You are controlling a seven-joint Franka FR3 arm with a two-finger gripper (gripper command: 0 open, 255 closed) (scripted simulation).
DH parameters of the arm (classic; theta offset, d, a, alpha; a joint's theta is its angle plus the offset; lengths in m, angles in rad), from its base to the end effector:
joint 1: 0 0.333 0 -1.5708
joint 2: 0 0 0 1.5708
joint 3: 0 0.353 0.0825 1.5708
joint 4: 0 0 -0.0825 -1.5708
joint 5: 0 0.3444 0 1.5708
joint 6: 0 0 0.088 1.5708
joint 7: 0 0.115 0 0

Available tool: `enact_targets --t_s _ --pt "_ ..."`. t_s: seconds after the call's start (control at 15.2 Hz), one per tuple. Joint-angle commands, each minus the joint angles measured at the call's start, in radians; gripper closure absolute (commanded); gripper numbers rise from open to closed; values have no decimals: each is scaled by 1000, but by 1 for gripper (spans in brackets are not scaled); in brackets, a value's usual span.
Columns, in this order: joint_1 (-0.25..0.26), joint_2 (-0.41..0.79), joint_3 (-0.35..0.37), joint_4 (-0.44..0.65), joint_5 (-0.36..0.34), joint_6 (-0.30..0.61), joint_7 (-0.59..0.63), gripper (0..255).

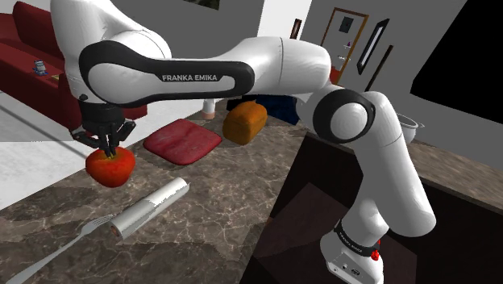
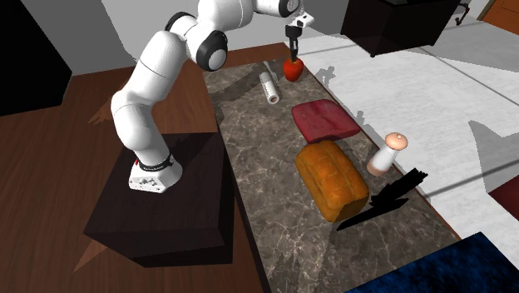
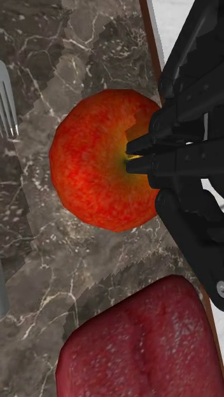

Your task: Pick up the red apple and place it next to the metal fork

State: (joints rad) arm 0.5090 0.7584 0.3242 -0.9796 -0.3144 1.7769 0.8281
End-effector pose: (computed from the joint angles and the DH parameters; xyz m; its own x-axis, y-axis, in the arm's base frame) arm 0.5863 0.4646 0.4598 0.9931 -0.0324 0.1126 -0.0338 -0.9994 0.0110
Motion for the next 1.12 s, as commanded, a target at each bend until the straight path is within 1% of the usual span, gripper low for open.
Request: enact_targets --t_s 0.0,0.2,0.73,0.79,1.06 --pt "-5 -2 0 -33 -1 31 5 255" --pt "-11 -2 -1 -79 -4 75 13 255" --pt "-11 -2 -1 -79 -4 75 13 255" --pt "-11 -2 -1 -79 -4 75 13 0" --pt "-11 -2 -1 -79 -4 75 13 0"
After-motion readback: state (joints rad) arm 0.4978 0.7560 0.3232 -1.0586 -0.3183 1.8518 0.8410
